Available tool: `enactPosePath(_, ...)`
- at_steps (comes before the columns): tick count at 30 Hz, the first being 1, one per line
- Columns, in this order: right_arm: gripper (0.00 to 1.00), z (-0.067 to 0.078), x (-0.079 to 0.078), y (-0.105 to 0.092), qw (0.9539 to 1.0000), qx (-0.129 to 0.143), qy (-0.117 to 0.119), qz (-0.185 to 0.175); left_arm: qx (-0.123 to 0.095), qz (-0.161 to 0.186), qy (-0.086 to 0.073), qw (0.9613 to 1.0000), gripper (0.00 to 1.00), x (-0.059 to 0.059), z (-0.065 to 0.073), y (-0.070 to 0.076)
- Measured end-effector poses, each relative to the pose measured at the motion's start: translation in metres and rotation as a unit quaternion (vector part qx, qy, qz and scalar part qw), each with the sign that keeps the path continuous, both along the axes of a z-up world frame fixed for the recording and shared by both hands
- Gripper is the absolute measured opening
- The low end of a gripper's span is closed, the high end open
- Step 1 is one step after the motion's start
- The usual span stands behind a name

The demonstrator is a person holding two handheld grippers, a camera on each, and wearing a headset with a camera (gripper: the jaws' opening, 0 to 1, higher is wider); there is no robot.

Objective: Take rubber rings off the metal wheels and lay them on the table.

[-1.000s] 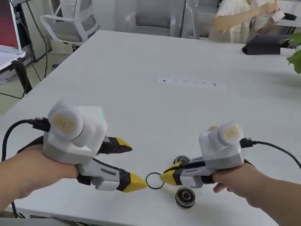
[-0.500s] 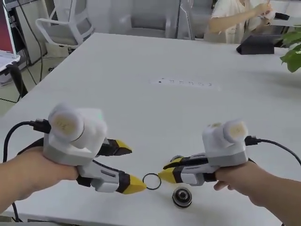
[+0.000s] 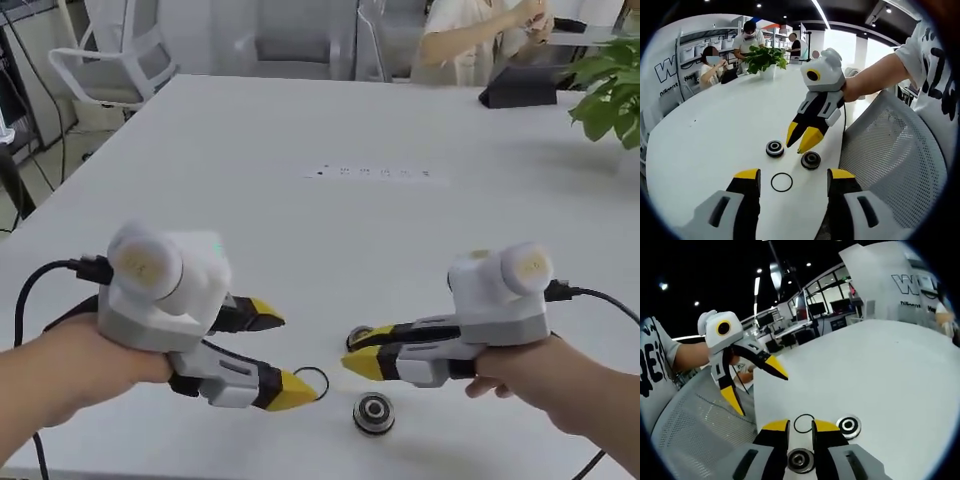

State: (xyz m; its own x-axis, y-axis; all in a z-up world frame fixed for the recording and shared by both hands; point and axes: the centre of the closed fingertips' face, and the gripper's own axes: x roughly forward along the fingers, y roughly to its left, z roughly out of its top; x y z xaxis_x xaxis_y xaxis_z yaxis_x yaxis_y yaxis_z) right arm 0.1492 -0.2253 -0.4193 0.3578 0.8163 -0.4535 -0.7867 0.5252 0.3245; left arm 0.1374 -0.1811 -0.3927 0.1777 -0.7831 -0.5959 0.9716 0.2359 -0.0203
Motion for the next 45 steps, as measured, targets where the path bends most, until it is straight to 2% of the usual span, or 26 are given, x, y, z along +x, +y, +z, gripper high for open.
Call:
enactPosePath(8,0.15,0.005,-0.005,-0.015,0.9998,0.01,-0.008,-0.018,0.002,-0.012,0.001,0.9999,0.5,-0.002,-0.001,-0.01)
enactPosePath(19,0.15,0.003,-0.012,-0.031,0.9995,0.008,-0.009,-0.03,-0.002,-0.02,0.004,0.9998,0.49,-0.002,0.0,-0.023)
enactPosePath(32,0.16,-0.006,-0.027,-0.042,0.9993,0.005,-0.008,-0.037,0.007,-0.036,0.012,0.9993,0.48,-0.01,-0.013,-0.034)
enactPosePath(45,0.21,-0.014,-0.035,-0.05,0.9994,-0.004,-0.015,-0.032,0.026,-0.053,0.02,0.998,0.43,-0.018,-0.031,-0.044)
